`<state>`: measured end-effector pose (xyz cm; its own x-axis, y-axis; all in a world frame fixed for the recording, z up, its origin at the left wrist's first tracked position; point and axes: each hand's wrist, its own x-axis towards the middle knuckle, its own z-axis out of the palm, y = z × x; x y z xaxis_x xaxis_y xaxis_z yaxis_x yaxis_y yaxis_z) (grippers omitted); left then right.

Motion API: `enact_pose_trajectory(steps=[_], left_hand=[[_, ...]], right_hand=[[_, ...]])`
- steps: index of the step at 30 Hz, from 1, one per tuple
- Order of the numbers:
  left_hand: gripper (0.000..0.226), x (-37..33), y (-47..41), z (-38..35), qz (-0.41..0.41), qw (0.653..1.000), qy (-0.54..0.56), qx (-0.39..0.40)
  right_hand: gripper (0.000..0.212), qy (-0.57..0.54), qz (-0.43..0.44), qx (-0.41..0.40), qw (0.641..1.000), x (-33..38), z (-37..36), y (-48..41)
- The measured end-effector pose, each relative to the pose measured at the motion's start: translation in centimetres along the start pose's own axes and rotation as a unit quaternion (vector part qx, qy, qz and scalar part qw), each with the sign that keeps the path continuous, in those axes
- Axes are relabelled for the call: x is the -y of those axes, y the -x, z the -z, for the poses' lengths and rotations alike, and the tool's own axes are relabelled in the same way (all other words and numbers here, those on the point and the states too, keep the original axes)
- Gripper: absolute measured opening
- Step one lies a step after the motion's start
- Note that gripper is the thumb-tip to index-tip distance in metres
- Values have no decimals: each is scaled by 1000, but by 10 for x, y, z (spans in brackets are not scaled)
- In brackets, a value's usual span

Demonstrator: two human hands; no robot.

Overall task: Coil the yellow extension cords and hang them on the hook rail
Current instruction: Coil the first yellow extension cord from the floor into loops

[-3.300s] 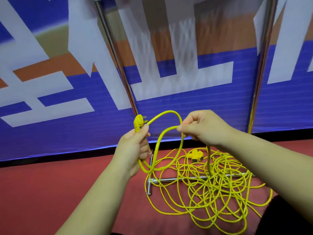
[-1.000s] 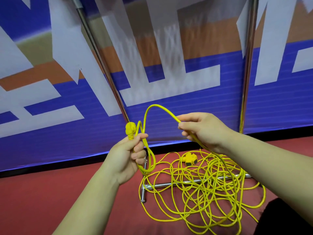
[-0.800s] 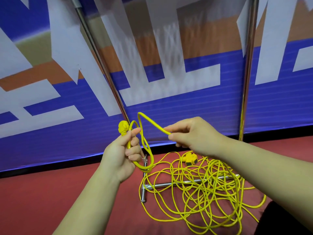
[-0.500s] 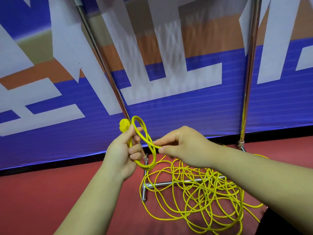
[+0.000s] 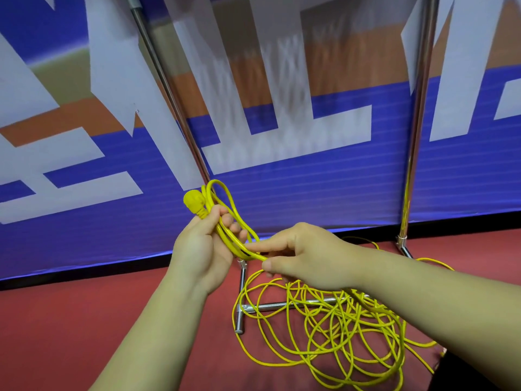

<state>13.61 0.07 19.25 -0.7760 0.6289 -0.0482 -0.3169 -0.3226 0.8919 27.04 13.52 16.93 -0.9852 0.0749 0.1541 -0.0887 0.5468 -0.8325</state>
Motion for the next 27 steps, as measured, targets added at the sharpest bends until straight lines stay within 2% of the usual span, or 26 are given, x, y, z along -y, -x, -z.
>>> enact_pose_trajectory(steps=[3,6,8,13,17,21,24,25,27], left_hand=[[20,-16,-2,6,-24,996,87,0],[20,-34,-8,27,-25,981,194,-2],[21,-38,-10,40,0,971,239,25],[10,-30,-7,46,79,964,190,171],[16,-31,-3,45,94,961,154,211],[14,-31,0,49,115,955,131,240],[25,-28,1,44,157,920,156,325],[27,-26,0,41,163,914,155,337],[28,-22,0,36,171,907,155,352]], right_hand=[[43,-86,-11,24,996,-4,4,7],[33,-123,-62,25,990,-15,16,12],[24,-132,-110,35,984,-26,24,12],[18,-163,-163,14,973,-39,23,9],[19,-177,-163,-28,970,-42,21,7],[38,-229,-144,-76,960,-33,25,2],[76,-320,-152,-93,930,-21,18,-5],[83,-364,-148,-84,916,-15,14,-8],[71,-459,-128,-67,877,-3,9,-15]])
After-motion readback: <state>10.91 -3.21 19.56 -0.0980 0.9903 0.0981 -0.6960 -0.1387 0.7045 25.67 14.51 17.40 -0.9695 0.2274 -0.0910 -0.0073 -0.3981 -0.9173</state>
